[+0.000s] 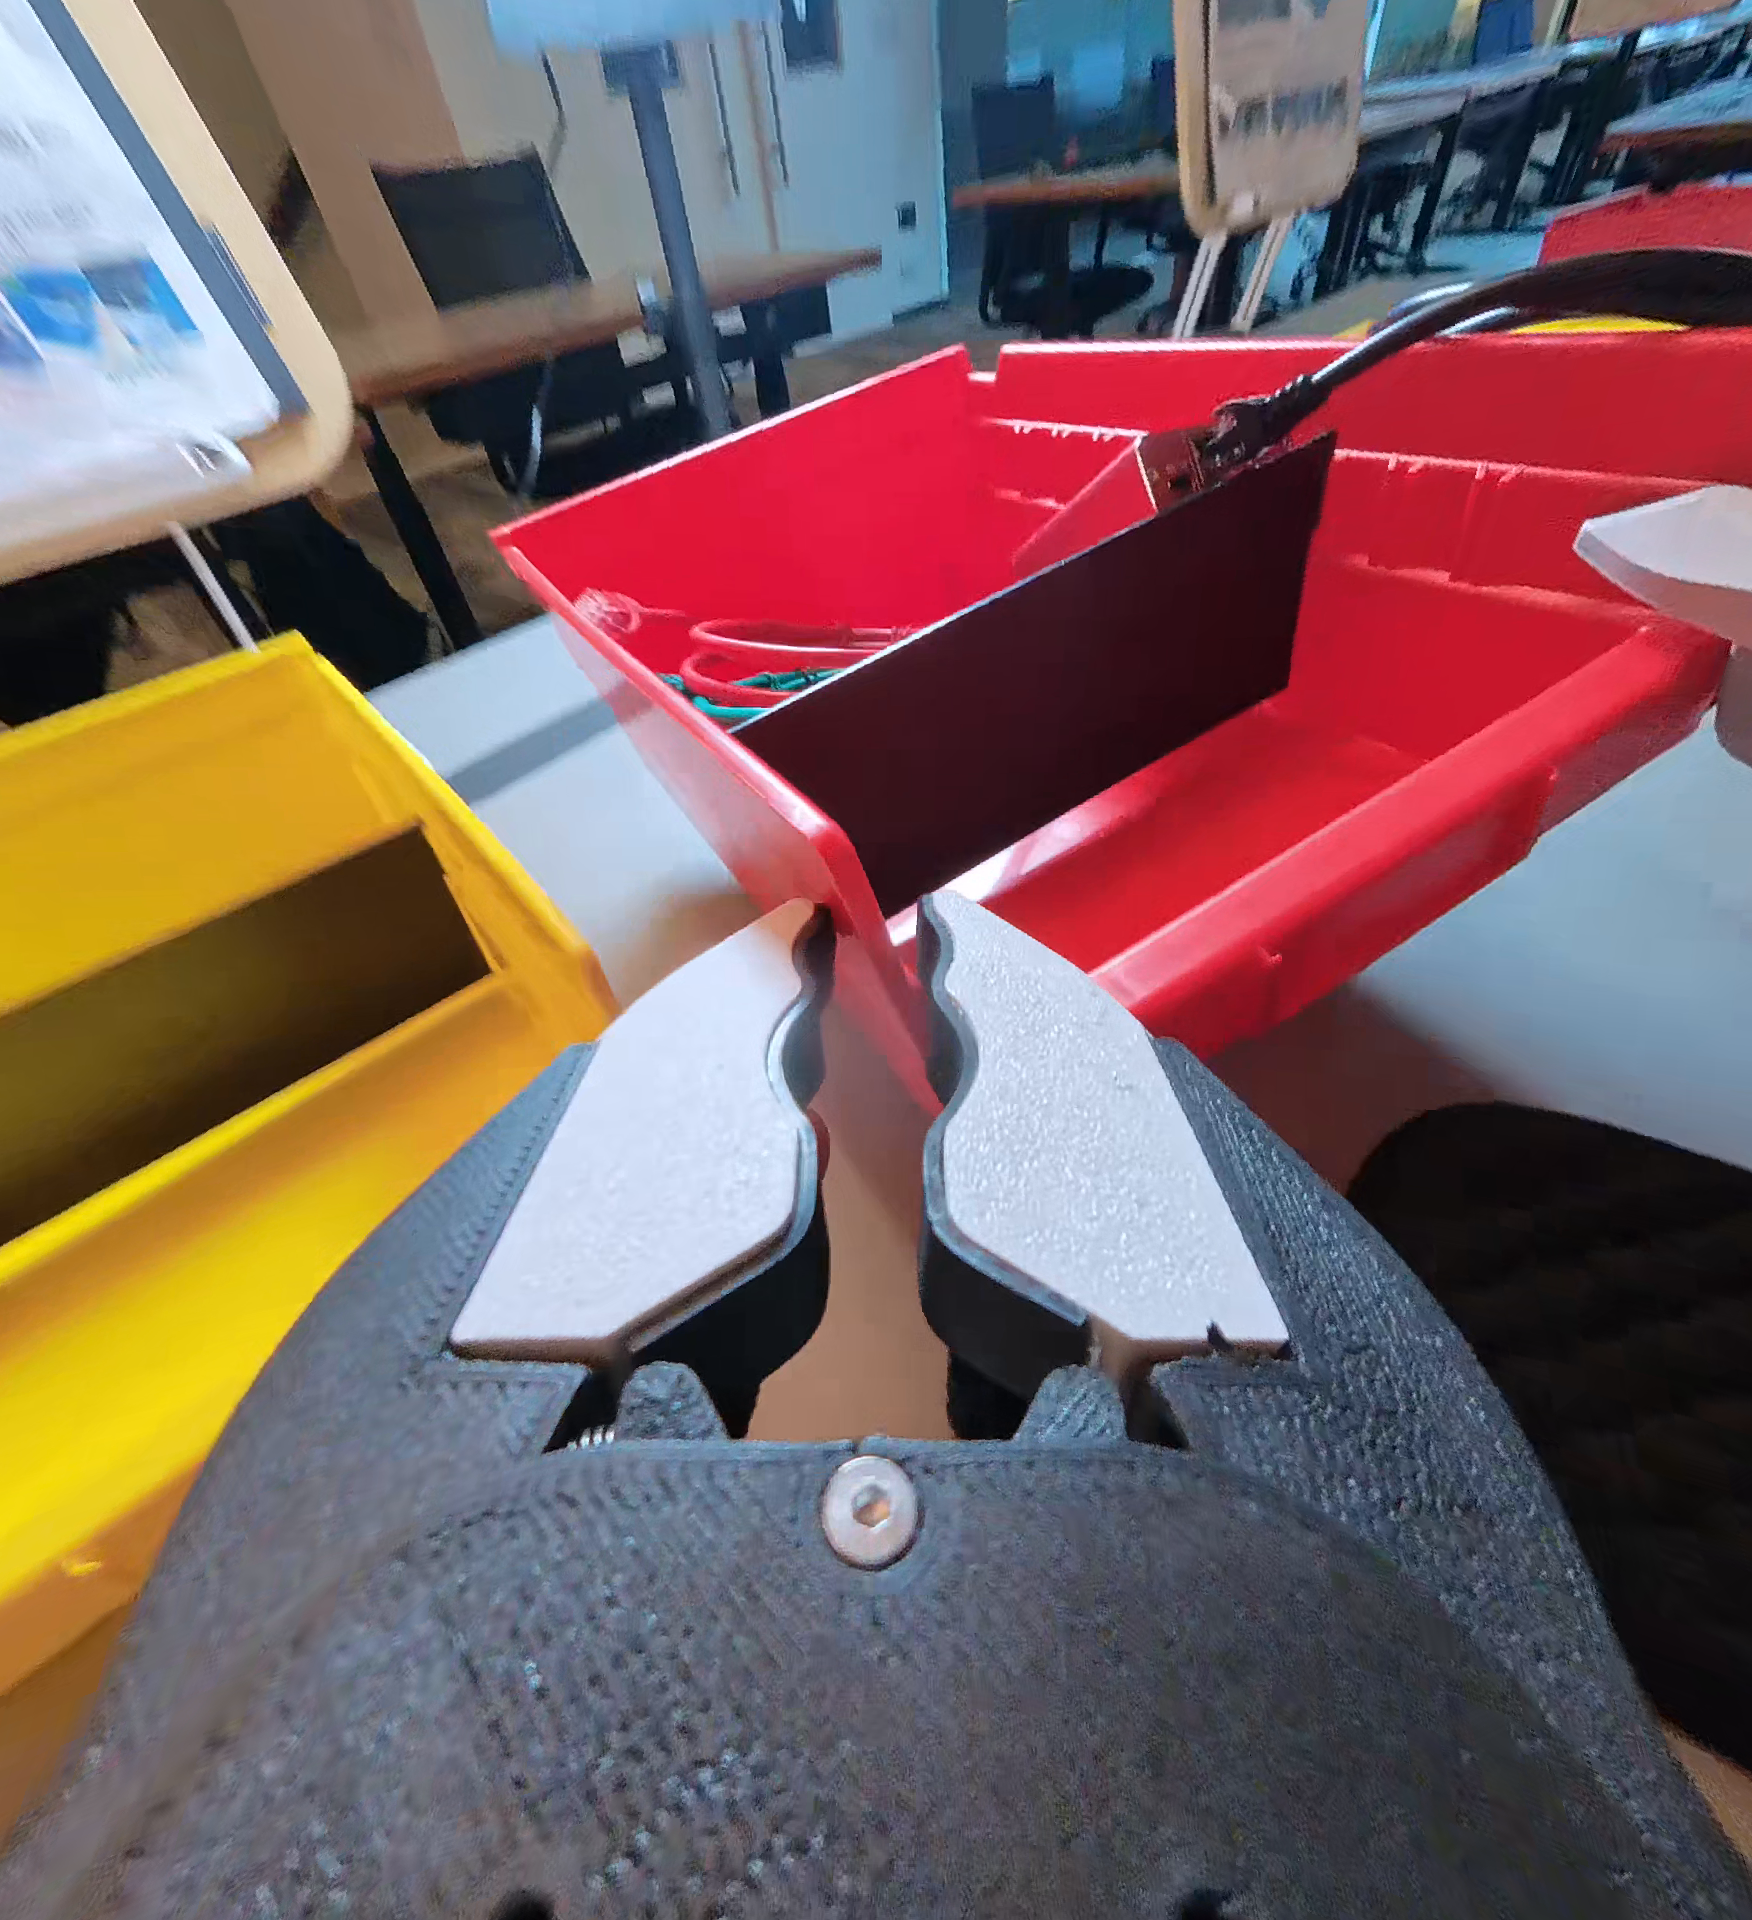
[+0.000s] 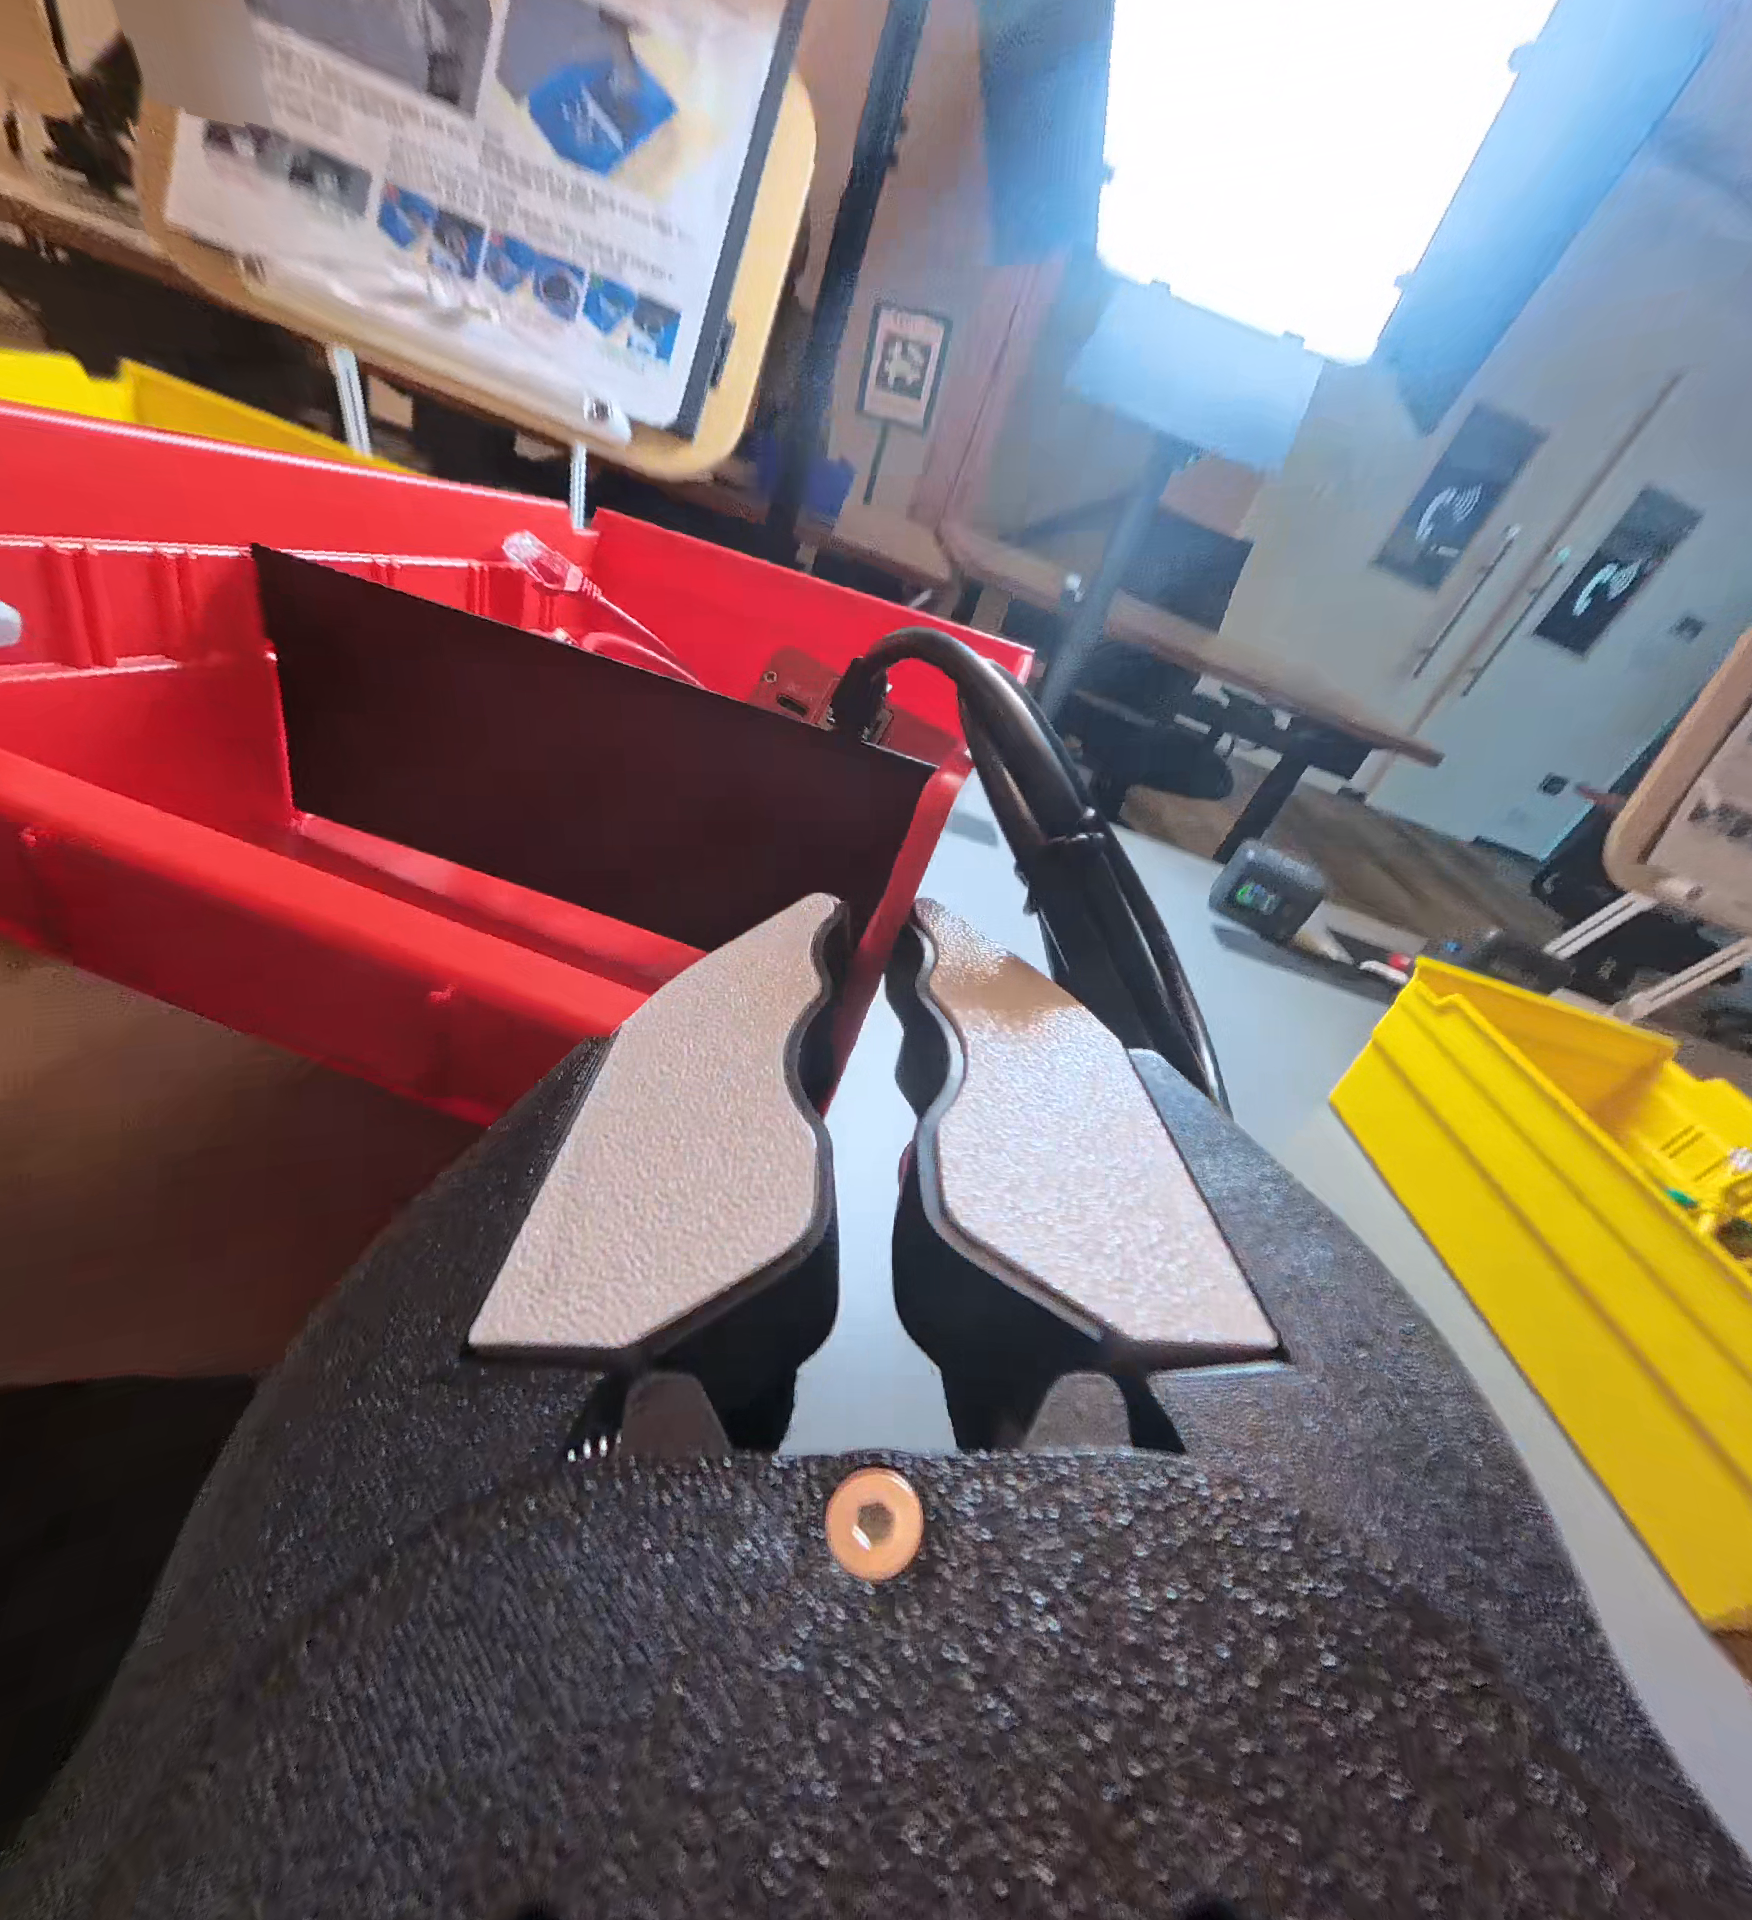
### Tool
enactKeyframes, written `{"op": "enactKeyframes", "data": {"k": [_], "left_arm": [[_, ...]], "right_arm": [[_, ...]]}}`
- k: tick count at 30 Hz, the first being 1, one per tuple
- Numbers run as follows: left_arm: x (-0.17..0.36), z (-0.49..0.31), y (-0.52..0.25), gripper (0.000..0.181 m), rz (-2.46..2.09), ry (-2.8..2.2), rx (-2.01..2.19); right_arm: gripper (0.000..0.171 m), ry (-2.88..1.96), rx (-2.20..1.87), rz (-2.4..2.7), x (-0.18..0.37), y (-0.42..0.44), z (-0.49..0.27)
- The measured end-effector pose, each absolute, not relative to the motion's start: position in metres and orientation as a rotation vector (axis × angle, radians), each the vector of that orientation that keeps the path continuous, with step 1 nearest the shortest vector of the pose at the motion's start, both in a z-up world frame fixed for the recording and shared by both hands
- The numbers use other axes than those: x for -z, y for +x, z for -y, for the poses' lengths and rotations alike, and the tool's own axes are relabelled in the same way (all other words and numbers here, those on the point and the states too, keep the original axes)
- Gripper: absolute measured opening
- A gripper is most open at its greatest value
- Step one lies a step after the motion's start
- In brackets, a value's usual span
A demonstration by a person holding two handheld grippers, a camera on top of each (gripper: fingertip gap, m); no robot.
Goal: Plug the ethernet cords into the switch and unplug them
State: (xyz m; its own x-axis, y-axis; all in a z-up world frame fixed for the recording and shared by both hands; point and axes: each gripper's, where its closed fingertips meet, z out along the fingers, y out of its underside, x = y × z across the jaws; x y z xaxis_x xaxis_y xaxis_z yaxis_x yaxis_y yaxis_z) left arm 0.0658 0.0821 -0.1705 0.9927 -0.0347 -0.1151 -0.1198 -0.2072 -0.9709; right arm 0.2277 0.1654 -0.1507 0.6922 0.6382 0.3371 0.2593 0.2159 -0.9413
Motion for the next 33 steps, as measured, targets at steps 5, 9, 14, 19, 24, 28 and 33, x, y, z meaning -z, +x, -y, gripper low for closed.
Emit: {"op": "enactKeyframes", "data": {"k": [5, 9, 14, 19, 24, 28, 33], "left_arm": [[0.100, -0.045, 0.051, 0.015, -0.125, -1.634, -0.198], [0.057, 0.004, 0.008, 0.014, -0.058, -1.574, -0.330], [0.030, 0.085, -0.065, 0.012, 0.089, -1.533, -0.489], [0.029, 0.161, -0.131, 0.011, 0.227, -1.508, -0.595], [0.056, 0.214, -0.188, 0.009, 0.307, -1.521, -0.660], [0.092, 0.241, -0.228, 0.008, 0.356, -1.537, -0.670], [0.150, 0.272, -0.272, 0.007, 0.441, -1.519, -0.654]], "right_arm": [[0.006, -1.234, -0.386, 0.807, 0.092, 0.210, -0.138], [0.007, -1.145, -0.488, 0.873, 0.056, 0.156, -0.105], [0.008, -1.064, -0.639, 0.999, 0.039, 0.064, -0.047], [0.009, -1.037, -0.799, 1.109, 0.053, -0.025, 0.012], [0.011, -1.014, -0.885, 1.193, 0.088, -0.093, 0.060], [0.013, -1.004, -0.907, 1.283, 0.126, -0.134, 0.088], [0.014, -0.989, -0.837, 1.420, 0.170, -0.174, 0.120]]}}
